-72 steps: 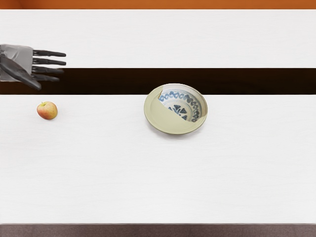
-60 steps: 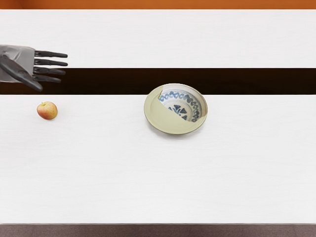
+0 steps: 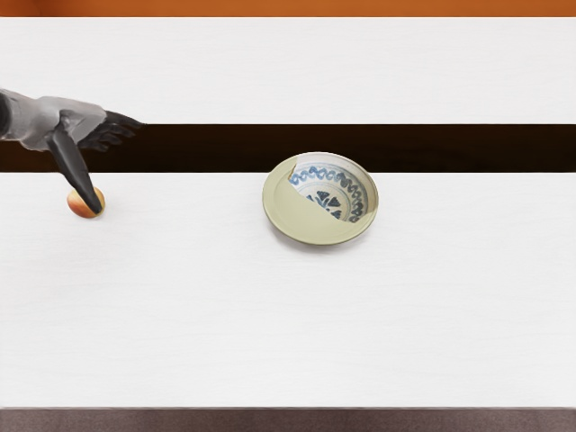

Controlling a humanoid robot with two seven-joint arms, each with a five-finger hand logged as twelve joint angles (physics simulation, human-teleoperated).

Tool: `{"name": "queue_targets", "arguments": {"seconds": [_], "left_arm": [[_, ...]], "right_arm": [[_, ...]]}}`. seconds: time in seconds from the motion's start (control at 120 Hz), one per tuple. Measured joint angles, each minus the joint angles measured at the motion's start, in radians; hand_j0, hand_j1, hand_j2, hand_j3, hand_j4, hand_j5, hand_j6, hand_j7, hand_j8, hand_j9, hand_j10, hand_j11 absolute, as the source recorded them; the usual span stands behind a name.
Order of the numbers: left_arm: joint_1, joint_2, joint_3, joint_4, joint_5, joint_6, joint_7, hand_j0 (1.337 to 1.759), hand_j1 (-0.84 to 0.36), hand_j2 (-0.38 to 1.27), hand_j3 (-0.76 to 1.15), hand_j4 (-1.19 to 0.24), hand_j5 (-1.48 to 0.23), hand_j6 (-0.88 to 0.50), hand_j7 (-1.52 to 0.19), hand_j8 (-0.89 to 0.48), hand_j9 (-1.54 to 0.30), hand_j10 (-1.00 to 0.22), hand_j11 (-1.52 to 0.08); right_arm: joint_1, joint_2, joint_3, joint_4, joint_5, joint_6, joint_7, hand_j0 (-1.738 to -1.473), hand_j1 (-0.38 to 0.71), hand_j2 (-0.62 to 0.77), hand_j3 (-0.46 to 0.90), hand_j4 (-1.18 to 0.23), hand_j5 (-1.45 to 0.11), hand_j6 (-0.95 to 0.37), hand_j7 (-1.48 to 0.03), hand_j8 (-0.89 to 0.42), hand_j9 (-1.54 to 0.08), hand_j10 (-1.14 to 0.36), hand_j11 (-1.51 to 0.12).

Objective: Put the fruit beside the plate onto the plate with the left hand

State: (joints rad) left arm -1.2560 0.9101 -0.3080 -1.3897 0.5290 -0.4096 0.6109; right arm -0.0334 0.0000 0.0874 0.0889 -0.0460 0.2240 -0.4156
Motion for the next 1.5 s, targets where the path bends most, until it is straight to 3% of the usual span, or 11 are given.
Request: {"name": "queue_targets", "arguments": {"seconds": [0.183, 0.292, 0.558, 0.708, 0.967, 1.058, 1.5], "left_arm": [[0.016, -0.025, 0.149, -0.085, 0.175, 0.31, 0.0, 1.658, 0.32, 0.01, 0.0, -0.03, -0.03, -0.03, -0.03, -0.03, -0.03, -0.03, -0.03], [0.071, -0.046, 0.201, -0.096, 0.267, 0.438, 0.0, 1.658, 0.31, 0.01, 0.0, -0.04, -0.05, -0.04, -0.05, -0.04, -0.05, -0.04, -0.05], [0.114, -0.095, 0.305, -0.094, 0.369, 0.696, 0.0, 1.658, 0.3, 0.01, 0.0, -0.05, -0.06, -0.05, -0.06, -0.05, -0.06, -0.05, -0.06], [0.159, -0.105, 0.321, -0.076, 0.39, 0.768, 0.0, 1.658, 0.3, 0.01, 0.0, -0.05, -0.06, -0.05, -0.06, -0.05, -0.06, -0.05, -0.06], [0.167, -0.106, 0.324, -0.062, 0.409, 0.832, 0.0, 1.658, 0.3, 0.01, 0.0, -0.05, -0.06, -0.05, -0.06, -0.05, -0.06, -0.05, -0.06], [0.178, -0.161, 0.324, -0.027, 0.409, 0.836, 0.0, 1.658, 0.3, 0.01, 0.0, -0.05, -0.06, -0.05, -0.06, -0.05, -0.06, -0.05, -0.06], [0.187, -0.231, 0.322, 0.1, 0.41, 0.839, 0.0, 1.658, 0.29, 0.01, 0.0, -0.06, -0.07, -0.06, -0.07, -0.06, -0.07, -0.06, -0.07]], "right_arm": [[0.007, 0.0, 0.0, 0.0, 0.0, 0.0, 0.0, -1.658, -0.35, 0.0, 0.0, 0.0, 0.0, 0.0, 0.0, 0.0, 0.0, 0.0, 0.0], [0.008, 0.0, 0.0, 0.001, 0.0, 0.001, 0.001, -1.658, -0.35, 0.0, 0.0, 0.0, 0.0, 0.0, 0.0, 0.0, 0.0, 0.0, 0.0], [0.01, 0.0, 0.0, 0.002, -0.001, 0.003, 0.001, -1.658, -0.35, 0.0, 0.0, 0.0, 0.0, 0.0, 0.0, 0.0, 0.0, 0.0, 0.0], [0.01, 0.0, 0.0, 0.003, -0.001, 0.003, 0.001, -1.658, -0.35, 0.0, 0.0, 0.0, 0.0, 0.0, 0.0, 0.0, 0.0, 0.0, 0.0], [0.015, 0.0, 0.001, 0.005, 0.0, 0.003, 0.001, -1.658, -0.35, 0.0, 0.0, 0.0, 0.0, 0.0, 0.0, 0.0, 0.0, 0.0, 0.0], [0.015, 0.0, 0.0, 0.005, 0.0, 0.003, 0.001, -1.658, -0.35, 0.0, 0.0, 0.0, 0.0, 0.0, 0.0, 0.0, 0.0, 0.0, 0.0], [0.015, 0.0, 0.0, 0.005, 0.0, 0.002, 0.001, -1.658, -0.35, 0.0, 0.0, 0.0, 0.0, 0.0, 0.0, 0.0, 0.0, 0.0, 0.0]]}}
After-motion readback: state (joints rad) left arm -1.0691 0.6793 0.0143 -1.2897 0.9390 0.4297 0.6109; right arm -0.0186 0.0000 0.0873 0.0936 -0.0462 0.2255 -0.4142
